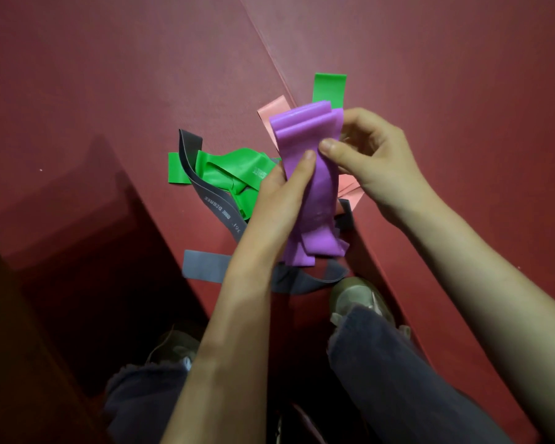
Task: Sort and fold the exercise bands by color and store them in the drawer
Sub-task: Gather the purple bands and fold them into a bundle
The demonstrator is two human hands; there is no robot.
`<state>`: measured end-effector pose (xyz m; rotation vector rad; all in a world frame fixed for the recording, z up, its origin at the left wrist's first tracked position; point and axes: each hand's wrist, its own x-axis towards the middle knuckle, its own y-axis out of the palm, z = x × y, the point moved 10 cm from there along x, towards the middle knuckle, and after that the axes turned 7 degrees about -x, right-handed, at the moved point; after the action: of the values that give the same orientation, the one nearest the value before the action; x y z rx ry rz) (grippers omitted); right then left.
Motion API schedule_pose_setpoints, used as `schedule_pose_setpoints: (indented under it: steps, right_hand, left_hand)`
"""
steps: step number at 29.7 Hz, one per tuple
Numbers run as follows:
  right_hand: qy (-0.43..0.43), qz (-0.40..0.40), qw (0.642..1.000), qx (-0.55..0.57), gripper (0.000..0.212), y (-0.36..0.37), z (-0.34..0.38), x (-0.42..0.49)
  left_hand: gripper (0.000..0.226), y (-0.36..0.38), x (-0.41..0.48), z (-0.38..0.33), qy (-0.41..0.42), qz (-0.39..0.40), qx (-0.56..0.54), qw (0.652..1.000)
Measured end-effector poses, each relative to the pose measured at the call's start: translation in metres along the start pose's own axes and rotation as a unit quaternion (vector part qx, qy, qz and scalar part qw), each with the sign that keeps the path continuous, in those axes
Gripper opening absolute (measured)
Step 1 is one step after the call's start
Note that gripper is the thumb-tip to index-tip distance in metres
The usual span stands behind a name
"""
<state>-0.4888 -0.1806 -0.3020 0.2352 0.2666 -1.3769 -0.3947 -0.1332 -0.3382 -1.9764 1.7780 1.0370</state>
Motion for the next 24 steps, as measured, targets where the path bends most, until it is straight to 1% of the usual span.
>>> schedule_pose_setpoints:
  steps: [2,5,7,9,12,14,15,17,19,20,22,24]
  right_hand:
    - [-0.001,-0.006,1.000,0.003,0.018,-0.003,0.000,0.000]
    - [-0.004,-0.003,1.000,0.015,0.019,-0.005,0.001,0.000]
    - [-0.010,0.003,1.000,0.020,0.020,-0.004,0.004,0.000]
    - [-0.012,0.012,0.999,0.028,0.020,-0.004,0.004,0.000]
    - [-0.004,0.032,0.999,0.034,0.027,-0.003,0.003,0.001]
    - [-0.008,0.047,0.999,0.011,0.035,-0.001,0.003,0.002]
    - [-0.010,0.051,0.999,0.000,0.038,0.000,0.004,0.003]
    - [-0.011,0.043,0.999,-0.013,0.039,-0.001,0.003,0.003]
    - [-0.010,0.027,0.999,-0.016,0.036,-0.003,0.002,0.003]
    - [-0.009,0.019,1.000,-0.024,0.035,-0.003,0.003,0.002]
    - [-0.009,0.000,0.999,-0.039,0.037,-0.006,0.005,0.003]
    - [-0.008,-0.015,0.998,-0.052,0.040,-0.009,0.007,0.004]
  left_hand:
    - [0.016,-0.002,-0.001,0.002,0.004,0.005,0.004,1.000]
    - [0.014,-0.002,-0.001,-0.004,0.029,-0.004,0.050,0.998]
    - [0.011,-0.001,-0.002,-0.010,0.041,-0.014,0.056,0.997]
    - [0.012,0.000,-0.002,-0.014,0.047,-0.018,0.052,0.997]
    - [0.019,0.001,-0.002,-0.017,0.045,-0.022,0.043,0.998]
    - [0.018,0.002,-0.002,-0.017,0.032,-0.025,0.026,0.999]
    - [0.022,0.004,-0.003,-0.016,0.016,-0.023,0.000,1.000]
    - [0.025,0.008,-0.006,-0.013,-0.025,-0.025,-0.092,0.995]
    - [0.028,0.010,-0.006,-0.008,-0.070,-0.034,-0.192,0.978]
    - [0.032,0.011,-0.006,-0.007,-0.080,-0.026,-0.228,0.970]
    - [0.041,0.012,-0.006,-0.009,-0.075,-0.002,-0.269,0.960]
    - [0.045,0.017,-0.008,-0.011,-0.078,0.026,-0.281,0.956]
